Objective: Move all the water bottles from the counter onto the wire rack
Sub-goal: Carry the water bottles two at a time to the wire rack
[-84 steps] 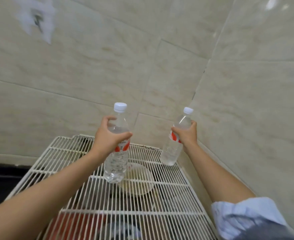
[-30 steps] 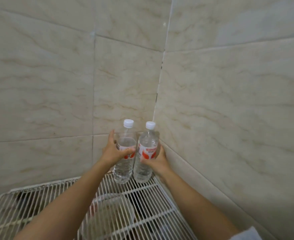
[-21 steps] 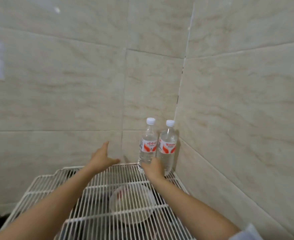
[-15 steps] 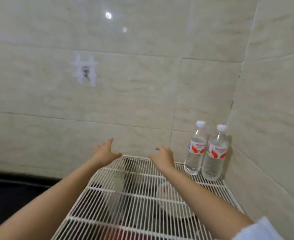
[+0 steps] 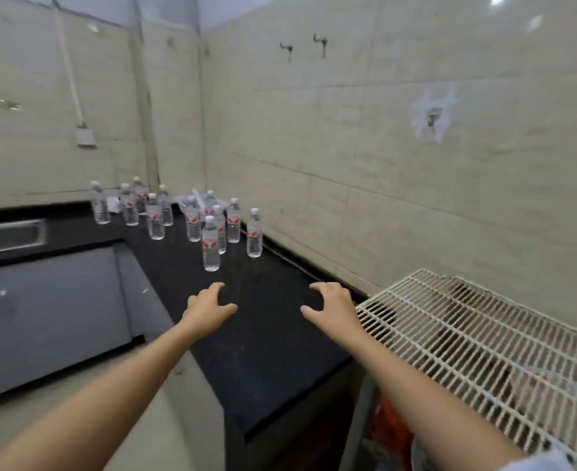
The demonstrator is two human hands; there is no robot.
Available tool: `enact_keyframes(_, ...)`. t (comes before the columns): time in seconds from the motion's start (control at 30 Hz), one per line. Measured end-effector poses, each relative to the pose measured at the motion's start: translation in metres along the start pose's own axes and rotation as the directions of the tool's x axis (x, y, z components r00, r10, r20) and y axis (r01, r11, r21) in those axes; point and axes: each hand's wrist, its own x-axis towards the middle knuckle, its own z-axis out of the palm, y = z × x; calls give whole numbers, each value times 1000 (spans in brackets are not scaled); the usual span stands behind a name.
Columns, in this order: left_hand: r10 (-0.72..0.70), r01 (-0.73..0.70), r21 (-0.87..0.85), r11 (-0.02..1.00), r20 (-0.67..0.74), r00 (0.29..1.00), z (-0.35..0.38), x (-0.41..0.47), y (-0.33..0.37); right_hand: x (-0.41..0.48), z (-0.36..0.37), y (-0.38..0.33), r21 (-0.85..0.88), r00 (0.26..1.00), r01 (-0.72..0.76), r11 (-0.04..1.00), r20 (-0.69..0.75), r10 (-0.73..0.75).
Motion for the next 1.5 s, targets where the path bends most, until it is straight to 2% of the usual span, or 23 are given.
enact_keyframes(0.13, -29, 18, -107, 994, -100, 995, -22, -38, -51, -13, 35, -21, -116, 994, 90, 989, 80, -81)
enact_keyframes(0.33, -139, 133, -42, 990, -221, 965, -61, -60, -149, -13, 87, -64, -99, 980, 74, 992, 192, -53)
enact_keyframes(0.47, -199, 188, -65, 980, -267, 943, -98, -66, -216, 6, 149, -123, -94, 953, 141, 986, 281, -110)
enact_keyframes(0.7, -453, 409, -196, 891, -349, 820, -179, -79, -363, 39, 273, -270, -9, 852, 304, 952, 449, -268)
enact_keyframes(0.9, -557, 462, -315, 829, -390, 733, -226, -76, -440, 56, 341, -341, 75, 794, 266, 961, 548, -263)
enact_keyframes(1.07, -614, 472, -406, 783, -382, 690, -232, -54, -477, 86, 372, -364, 93, 782, 240, 966, 572, -249)
enact_keyframes(1.27, -622, 435, -475, 765, -367, 692, -235, -9, -499, 147, 404, -377, 171, 794, 178, 969, 556, -244)
enact_keyframes(1.5, -580, 414, -414, 811, -471, 665, -293, 95, -535, 249, 450, -414, 245, 819, 224, 943, 477, -318)
